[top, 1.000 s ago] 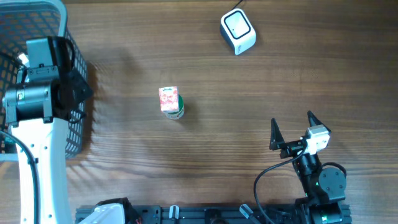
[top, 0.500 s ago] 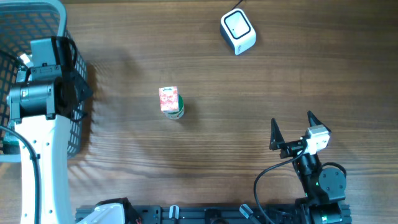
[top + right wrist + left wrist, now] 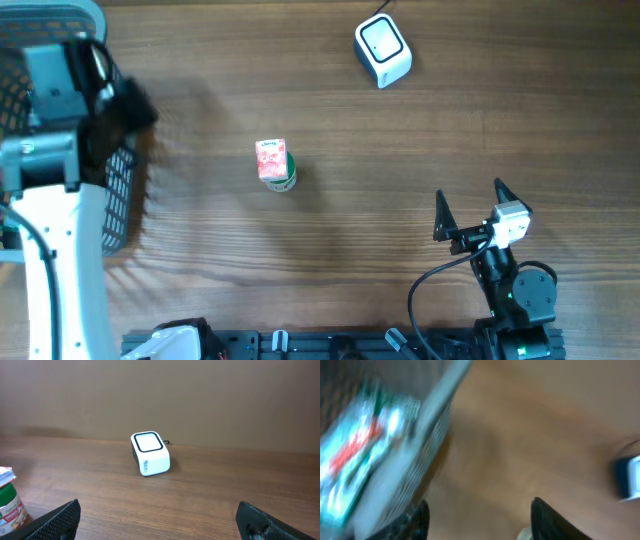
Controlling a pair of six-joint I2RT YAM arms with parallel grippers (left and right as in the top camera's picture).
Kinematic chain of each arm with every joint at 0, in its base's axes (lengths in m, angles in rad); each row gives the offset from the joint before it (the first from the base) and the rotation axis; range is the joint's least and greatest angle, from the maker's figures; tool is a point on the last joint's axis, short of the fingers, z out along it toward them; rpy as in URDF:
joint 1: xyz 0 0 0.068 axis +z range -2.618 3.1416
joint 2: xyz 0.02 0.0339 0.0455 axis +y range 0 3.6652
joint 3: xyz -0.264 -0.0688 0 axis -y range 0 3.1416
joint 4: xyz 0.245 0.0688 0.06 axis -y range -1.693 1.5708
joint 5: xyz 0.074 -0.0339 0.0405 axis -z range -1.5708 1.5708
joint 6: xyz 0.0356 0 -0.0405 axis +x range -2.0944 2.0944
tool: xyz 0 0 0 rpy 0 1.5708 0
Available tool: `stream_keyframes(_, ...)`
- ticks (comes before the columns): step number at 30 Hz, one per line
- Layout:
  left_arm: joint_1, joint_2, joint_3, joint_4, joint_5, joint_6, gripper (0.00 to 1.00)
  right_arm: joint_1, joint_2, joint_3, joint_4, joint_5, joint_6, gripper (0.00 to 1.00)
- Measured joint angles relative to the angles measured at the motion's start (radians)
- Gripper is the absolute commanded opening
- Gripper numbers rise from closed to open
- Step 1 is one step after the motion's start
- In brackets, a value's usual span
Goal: Scan the item barcode
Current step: 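Move the left gripper back into the basket and grasp the Vim bottle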
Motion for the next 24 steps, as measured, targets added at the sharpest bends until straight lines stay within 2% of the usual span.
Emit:
stream_keyframes(4, 0.031, -0.005, 0.211, 0.162, 0.03, 0.066, 0.68, 0.0, 0.0, 0.0, 0.0, 0.0, 0.0, 1.0)
stream_keyframes(8, 0.168, -0.019, 0.249, 0.233, 0.018, 0.11, 0.74, 0.0, 0.0, 0.0, 0.0, 0.0, 0.0, 1.0)
stream_keyframes(14, 0.407, 0.162, 0.249, 0.209, 0.083, 0.167, 0.81, 0.0, 0.0, 0.0, 0.0, 0.0, 0.0, 1.0)
stream_keyframes(18, 0.472, 0.316, 0.249, 0.16, 0.194, 0.248, 0.85, 0.0, 0.0, 0.0, 0.0, 0.0, 0.0, 1.0)
stream_keyframes(24, 0.478, 0.512, 0.248, 0.09, 0.315, 0.386, 0.84, 0.0, 0.0, 0.0, 0.0, 0.0, 0.0, 1.0)
